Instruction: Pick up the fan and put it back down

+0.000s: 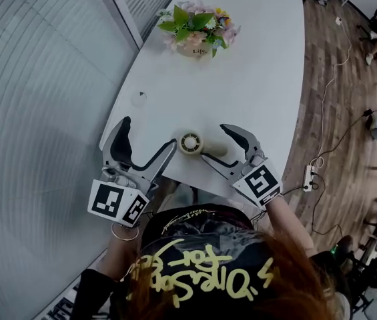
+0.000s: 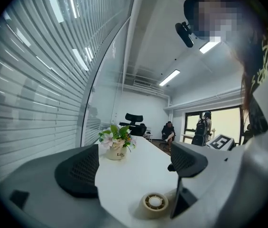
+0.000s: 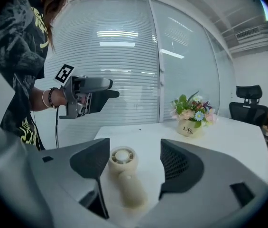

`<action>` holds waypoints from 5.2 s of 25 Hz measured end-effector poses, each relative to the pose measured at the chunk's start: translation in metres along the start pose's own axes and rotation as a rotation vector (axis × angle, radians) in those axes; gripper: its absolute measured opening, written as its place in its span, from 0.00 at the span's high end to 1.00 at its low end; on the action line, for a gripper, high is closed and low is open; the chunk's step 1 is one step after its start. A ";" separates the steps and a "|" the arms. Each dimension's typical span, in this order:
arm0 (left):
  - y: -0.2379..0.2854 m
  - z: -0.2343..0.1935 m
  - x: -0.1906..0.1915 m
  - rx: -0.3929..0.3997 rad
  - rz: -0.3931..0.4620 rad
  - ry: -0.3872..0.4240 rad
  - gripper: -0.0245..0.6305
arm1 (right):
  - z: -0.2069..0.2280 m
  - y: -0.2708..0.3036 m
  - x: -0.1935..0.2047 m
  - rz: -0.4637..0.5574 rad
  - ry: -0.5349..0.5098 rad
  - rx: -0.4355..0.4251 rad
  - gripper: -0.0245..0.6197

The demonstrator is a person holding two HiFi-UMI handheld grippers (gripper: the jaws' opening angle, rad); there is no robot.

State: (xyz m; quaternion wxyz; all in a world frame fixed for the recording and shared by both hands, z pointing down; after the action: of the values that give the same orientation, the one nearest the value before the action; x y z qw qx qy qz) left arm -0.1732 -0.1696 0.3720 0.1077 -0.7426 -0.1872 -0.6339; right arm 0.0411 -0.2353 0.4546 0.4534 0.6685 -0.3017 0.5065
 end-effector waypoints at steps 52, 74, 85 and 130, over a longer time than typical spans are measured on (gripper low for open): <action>0.003 -0.017 0.005 0.026 -0.020 -0.018 0.26 | -0.018 0.048 0.059 -0.424 -0.168 -0.235 0.66; 0.017 -0.012 -0.009 0.109 -0.009 -0.002 0.26 | -0.008 0.025 0.010 -0.190 -0.049 0.010 0.66; 0.031 -0.004 -0.023 0.164 0.013 0.024 0.26 | 0.017 -0.014 -0.031 -0.031 -0.015 0.197 0.66; 0.074 0.022 -0.022 0.287 0.013 0.026 0.26 | 0.058 -0.077 -0.057 0.104 0.046 0.449 0.66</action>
State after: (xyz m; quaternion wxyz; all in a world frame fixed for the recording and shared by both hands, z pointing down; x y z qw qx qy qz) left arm -0.1254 -0.2310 0.3522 0.2195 -0.7124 -0.2696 -0.6096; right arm 0.1139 -0.2602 0.3724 0.2734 0.7244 -0.2053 0.5987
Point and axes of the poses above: the fingertips, and each gripper's own axes: y forward along the fingers, z to its right, x out of its underside, the point moved 8 cm from there along -y, backward along the fingers, and after that the axes turned 9 degrees about x, right-handed, at the moved point
